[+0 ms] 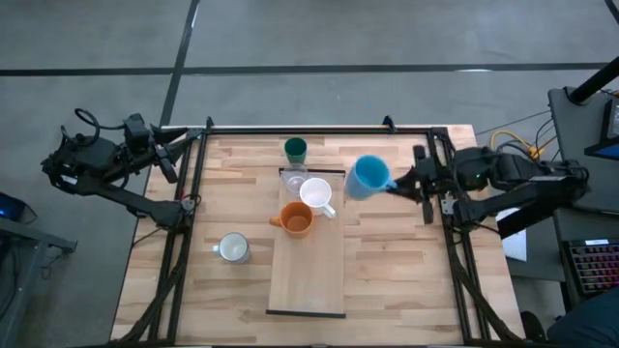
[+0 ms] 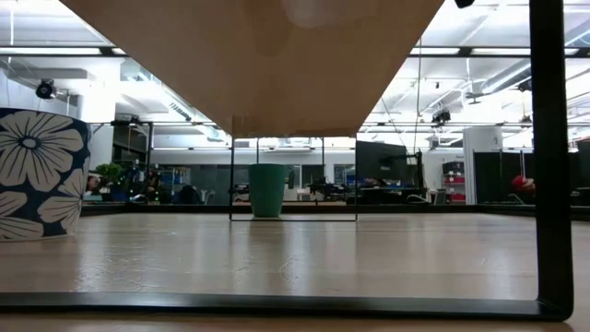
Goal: Stack small to large cups/mugs on shelf
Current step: Put the light blue mug on the shelf, then put the green cup on the shelf
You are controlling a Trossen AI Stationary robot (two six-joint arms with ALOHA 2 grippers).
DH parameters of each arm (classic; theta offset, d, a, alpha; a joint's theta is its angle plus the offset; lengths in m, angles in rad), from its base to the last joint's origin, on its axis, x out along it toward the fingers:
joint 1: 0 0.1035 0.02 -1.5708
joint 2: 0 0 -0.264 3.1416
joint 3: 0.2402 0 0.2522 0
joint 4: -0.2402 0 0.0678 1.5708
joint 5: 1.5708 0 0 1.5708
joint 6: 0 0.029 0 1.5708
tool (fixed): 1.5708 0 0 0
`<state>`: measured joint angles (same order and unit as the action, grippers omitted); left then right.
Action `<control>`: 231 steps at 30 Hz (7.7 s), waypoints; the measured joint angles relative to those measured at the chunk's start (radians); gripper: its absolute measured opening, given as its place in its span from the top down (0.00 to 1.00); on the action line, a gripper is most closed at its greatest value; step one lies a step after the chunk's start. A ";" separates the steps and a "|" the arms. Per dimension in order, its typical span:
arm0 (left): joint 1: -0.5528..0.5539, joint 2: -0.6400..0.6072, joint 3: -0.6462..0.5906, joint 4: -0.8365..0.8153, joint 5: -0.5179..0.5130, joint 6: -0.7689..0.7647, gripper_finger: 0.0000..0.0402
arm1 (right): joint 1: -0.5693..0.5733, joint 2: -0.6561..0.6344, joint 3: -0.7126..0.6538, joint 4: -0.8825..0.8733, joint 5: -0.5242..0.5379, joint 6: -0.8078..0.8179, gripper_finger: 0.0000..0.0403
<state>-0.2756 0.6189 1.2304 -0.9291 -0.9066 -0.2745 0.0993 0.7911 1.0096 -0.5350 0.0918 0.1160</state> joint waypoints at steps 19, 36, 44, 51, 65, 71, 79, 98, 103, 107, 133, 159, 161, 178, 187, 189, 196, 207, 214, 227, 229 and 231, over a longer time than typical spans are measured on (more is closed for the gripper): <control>0.000 0.000 0.000 0.000 0.012 0.001 0.68 | 0.206 0.279 -0.006 0.217 -0.071 0.122 0.90; 0.000 0.000 0.000 0.000 0.028 0.002 0.68 | 0.237 0.436 -0.006 0.254 -0.064 0.192 0.90; 0.000 0.000 0.000 0.000 0.039 0.001 0.68 | 0.236 0.470 -0.012 0.254 -0.012 0.191 0.90; 0.000 0.000 0.000 0.000 0.040 0.000 0.68 | 0.236 0.482 -0.022 0.251 0.014 0.190 0.90; 0.000 0.000 0.000 0.000 0.040 -0.003 0.68 | 0.236 0.479 -0.053 0.260 0.025 0.213 0.90; 0.000 0.000 0.000 0.000 0.041 -0.003 0.68 | 0.236 0.478 -0.061 0.262 0.026 0.216 0.90; 0.000 0.000 0.000 0.000 0.042 -0.003 0.68 | 0.236 0.478 -0.063 0.261 0.048 0.196 0.90; 0.000 0.000 0.000 0.001 0.043 -0.006 0.68 | 0.236 0.482 -0.066 0.256 0.115 0.180 0.84; 0.000 0.000 0.000 0.001 0.043 -0.006 0.68 | 0.235 0.482 -0.067 0.257 0.126 0.176 0.81; 0.000 0.000 0.000 0.001 0.043 -0.006 0.68 | 0.235 0.482 -0.067 0.259 0.120 0.176 0.83; 0.000 -0.001 0.000 0.001 0.082 0.011 0.68 | 0.234 0.473 -0.066 0.147 0.116 0.196 0.63; 0.000 -0.164 -0.007 -0.577 0.586 -0.256 0.68 | 0.212 0.373 0.432 -0.880 0.830 0.527 0.67; 0.000 -0.213 -0.018 -0.576 0.585 -0.229 0.68 | 0.212 0.364 0.440 -0.878 0.891 0.589 0.67; 0.000 -0.578 -0.240 -0.338 0.505 -0.048 0.68 | 0.211 0.363 0.457 -0.865 1.062 0.933 0.69; 0.001 -0.564 -0.363 -0.330 0.462 0.047 0.68 | 0.208 0.375 0.457 -0.856 1.062 1.067 0.69; 0.000 -0.551 -0.389 -0.329 0.434 0.049 0.68 | 0.206 0.379 0.457 -0.850 1.062 1.070 0.68; 0.000 -0.559 -0.438 -0.298 0.403 0.051 0.68 | 0.195 0.410 0.456 -0.841 1.062 1.071 0.68; 0.000 -0.586 -0.448 -0.283 0.400 0.053 0.68 | 0.175 0.444 0.456 -0.837 1.062 1.065 0.68; 0.000 -0.581 -0.447 -0.279 0.400 0.052 0.68 | 0.065 0.443 0.456 -0.817 1.113 1.125 0.70; 0.000 -0.586 -0.447 -0.278 0.337 0.044 0.68 | -0.184 0.477 0.455 -0.771 1.140 1.030 0.71; 0.001 -0.586 -0.448 -0.264 0.314 0.044 0.68 | -0.210 0.483 0.455 -0.747 1.140 0.982 0.71; 0.000 -0.586 -0.450 -0.244 0.284 0.042 0.68 | -0.230 0.490 0.455 -0.713 1.137 0.928 0.71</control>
<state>-0.2752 0.0330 0.7807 -1.1733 -0.6226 -0.2329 -0.1311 1.2816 1.4651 -1.2479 1.2292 1.0444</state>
